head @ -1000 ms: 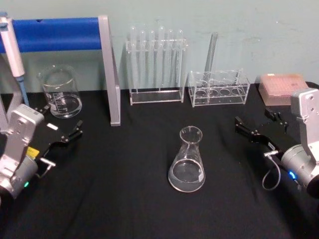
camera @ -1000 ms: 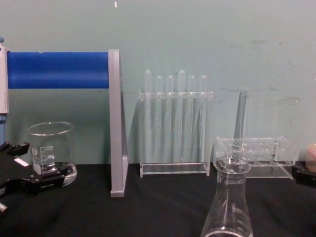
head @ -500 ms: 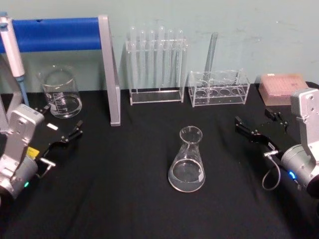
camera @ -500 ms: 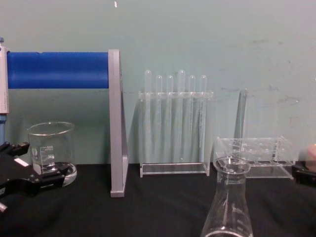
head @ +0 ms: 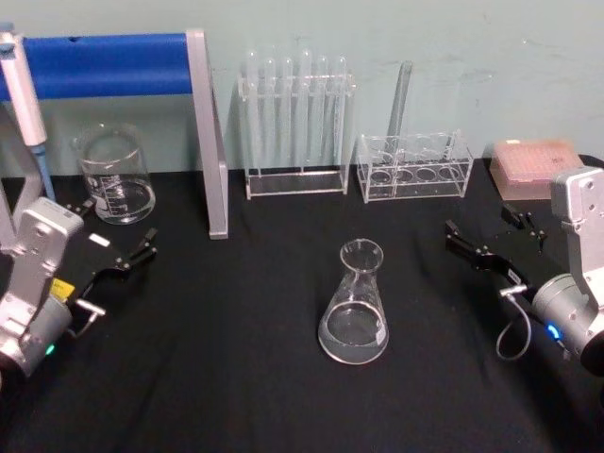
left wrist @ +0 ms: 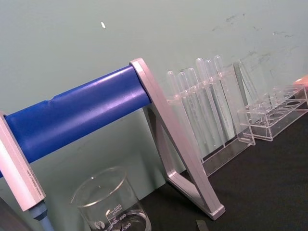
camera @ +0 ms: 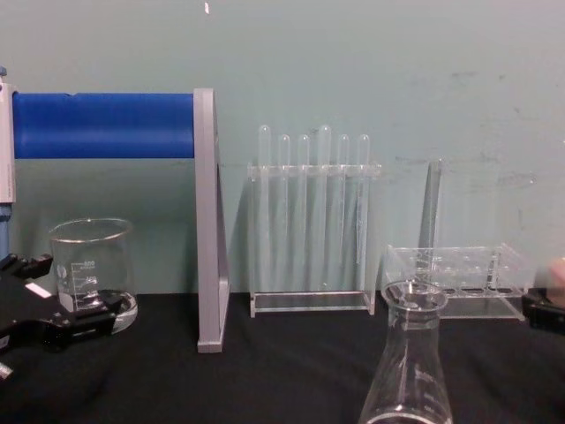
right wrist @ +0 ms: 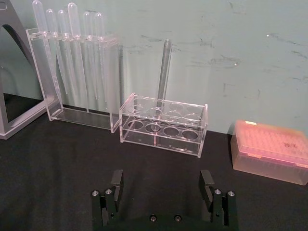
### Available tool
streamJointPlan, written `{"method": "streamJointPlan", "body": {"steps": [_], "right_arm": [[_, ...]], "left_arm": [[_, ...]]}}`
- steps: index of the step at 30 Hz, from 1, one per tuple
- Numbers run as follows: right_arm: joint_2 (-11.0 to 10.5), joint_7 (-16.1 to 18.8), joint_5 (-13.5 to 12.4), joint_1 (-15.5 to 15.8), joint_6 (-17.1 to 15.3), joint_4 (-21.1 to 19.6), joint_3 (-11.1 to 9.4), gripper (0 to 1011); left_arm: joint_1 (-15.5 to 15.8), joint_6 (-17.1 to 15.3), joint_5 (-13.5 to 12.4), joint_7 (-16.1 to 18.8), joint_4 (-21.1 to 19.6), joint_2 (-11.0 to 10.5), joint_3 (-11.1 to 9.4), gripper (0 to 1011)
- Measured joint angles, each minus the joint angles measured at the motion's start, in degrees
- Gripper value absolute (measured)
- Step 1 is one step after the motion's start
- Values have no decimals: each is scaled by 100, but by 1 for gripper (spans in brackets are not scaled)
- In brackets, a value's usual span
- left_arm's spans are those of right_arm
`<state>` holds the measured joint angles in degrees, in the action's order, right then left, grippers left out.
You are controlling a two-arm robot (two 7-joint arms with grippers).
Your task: Grasp the erlenmeyer flask with one hand, shake it three times, then place it back.
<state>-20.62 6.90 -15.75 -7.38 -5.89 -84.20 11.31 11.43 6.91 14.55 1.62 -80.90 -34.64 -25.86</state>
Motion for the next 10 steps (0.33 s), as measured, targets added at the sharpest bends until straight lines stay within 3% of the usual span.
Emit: {"method": "streamJointPlan", "body": {"steps": [10], "right_arm": [[0, 0, -3, 0, 0, 1, 0, 1002]], "left_arm": [[0, 0, 0, 0, 0, 0, 0, 1001]]}}
